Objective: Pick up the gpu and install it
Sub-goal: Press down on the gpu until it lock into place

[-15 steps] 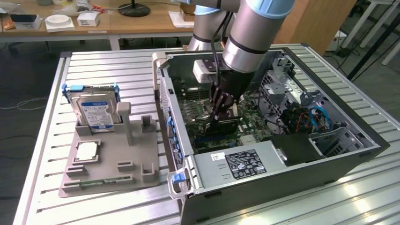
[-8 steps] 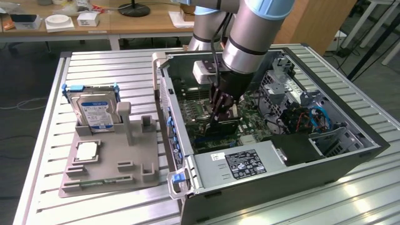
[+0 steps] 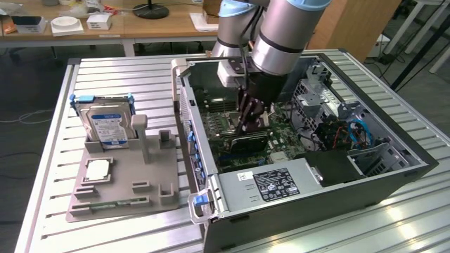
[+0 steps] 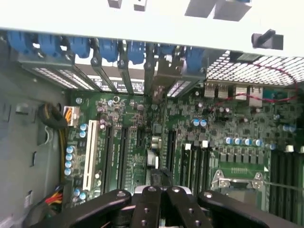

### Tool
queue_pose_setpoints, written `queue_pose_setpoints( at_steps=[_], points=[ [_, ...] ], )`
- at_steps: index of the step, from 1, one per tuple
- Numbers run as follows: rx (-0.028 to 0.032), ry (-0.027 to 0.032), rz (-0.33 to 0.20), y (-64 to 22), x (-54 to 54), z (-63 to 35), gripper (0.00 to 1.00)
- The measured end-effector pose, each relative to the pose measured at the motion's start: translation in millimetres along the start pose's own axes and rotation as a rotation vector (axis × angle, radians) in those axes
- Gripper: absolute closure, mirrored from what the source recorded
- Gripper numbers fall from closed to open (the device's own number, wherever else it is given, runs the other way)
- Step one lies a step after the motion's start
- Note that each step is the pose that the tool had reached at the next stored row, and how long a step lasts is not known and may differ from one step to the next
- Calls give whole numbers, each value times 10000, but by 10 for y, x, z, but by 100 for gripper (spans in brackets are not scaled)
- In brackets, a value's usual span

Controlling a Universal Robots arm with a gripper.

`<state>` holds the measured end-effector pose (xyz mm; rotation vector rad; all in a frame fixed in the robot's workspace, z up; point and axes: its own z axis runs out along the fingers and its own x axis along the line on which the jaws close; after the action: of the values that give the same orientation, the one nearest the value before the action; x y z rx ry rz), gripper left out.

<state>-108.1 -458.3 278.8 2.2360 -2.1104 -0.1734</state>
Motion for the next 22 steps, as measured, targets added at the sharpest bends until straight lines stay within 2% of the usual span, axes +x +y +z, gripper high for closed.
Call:
queue_pose_setpoints(
  at_steps=[3, 6, 8, 13, 18, 22],
  points=[
    [32, 1, -1, 123, -10, 15, 89],
    [17, 2, -1, 258, -20, 30, 89],
    [-58, -4, 1, 332, -25, 32, 89],
    [-313, -19, 11, 497, -35, 22, 89],
    [-564, -47, 15, 624, -43, 0, 89],
    [-576, -66, 11, 633, -44, -15, 89]
  ],
)
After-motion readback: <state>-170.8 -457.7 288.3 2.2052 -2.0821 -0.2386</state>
